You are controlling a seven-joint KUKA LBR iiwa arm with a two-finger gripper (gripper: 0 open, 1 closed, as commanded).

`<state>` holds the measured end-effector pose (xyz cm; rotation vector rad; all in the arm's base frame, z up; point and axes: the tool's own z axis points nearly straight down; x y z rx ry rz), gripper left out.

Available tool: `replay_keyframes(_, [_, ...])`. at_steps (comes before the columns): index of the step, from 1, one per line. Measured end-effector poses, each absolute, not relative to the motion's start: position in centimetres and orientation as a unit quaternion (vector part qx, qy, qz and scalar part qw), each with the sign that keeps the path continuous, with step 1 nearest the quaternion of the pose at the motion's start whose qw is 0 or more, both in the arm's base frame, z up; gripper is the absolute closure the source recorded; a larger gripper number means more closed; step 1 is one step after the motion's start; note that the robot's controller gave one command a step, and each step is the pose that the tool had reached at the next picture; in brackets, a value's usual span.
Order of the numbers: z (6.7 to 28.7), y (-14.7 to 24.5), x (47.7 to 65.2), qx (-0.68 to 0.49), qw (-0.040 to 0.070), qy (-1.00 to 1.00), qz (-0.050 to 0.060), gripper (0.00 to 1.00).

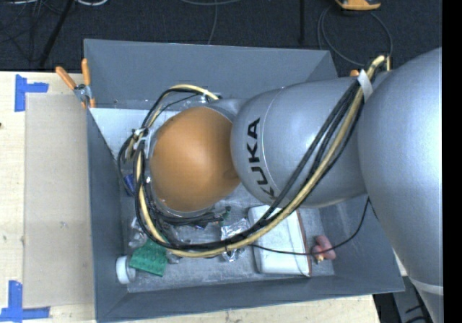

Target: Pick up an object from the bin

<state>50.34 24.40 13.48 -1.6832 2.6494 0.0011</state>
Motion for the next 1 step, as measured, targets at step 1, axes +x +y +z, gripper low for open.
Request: replay_keyframes(1, [19.82,24.52,50.44,-0.535,0.003,0.845,0.000,1.00])
